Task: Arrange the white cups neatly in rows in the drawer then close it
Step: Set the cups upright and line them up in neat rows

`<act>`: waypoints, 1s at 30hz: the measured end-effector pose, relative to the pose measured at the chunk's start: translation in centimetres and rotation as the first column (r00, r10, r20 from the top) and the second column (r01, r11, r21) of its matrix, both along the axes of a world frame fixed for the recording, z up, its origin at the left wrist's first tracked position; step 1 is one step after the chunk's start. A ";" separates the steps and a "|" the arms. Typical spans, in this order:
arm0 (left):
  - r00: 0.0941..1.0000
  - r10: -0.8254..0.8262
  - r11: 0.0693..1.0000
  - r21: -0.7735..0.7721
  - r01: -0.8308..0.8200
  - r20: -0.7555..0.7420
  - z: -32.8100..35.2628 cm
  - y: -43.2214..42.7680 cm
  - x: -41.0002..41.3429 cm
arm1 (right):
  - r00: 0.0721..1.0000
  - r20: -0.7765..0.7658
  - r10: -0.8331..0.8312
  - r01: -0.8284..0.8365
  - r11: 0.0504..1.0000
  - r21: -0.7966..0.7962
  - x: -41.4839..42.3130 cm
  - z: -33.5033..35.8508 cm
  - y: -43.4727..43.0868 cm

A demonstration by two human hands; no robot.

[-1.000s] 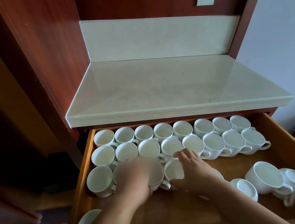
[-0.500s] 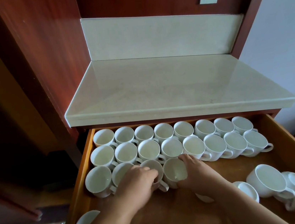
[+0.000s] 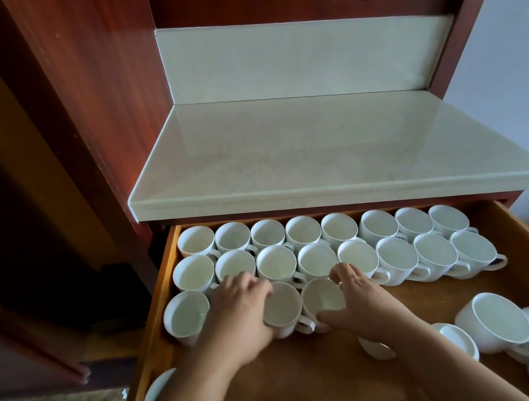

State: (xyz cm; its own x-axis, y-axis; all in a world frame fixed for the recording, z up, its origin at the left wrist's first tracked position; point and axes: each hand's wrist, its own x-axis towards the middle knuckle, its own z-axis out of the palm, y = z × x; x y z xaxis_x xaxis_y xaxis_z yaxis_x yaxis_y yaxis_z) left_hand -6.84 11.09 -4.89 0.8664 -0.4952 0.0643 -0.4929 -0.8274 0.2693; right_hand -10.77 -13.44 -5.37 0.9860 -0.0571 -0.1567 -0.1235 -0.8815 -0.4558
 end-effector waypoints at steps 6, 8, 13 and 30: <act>0.986 0.108 0.988 0.126 -0.092 -0.126 1.2 2.6 -0.7 | 0.964 0.159 -0.211 0.204 0.977 0.063 0.7 0.6 -1.1; 0.984 0.119 0.986 0.131 -0.102 -0.132 0.8 2.6 -1.0 | 0.962 0.155 -0.226 0.218 0.974 0.064 0.6 0.6 -1.3; 0.976 0.166 0.985 0.073 -0.157 -0.141 -0.9 2.6 -0.2 | 0.980 0.078 -0.181 0.178 0.983 0.053 0.4 0.3 -1.2; 0.972 0.207 0.978 0.026 -0.205 -0.109 -2.5 2.1 0.4 | 0.995 0.008 -0.104 0.104 0.995 0.003 0.4 0.2 -0.5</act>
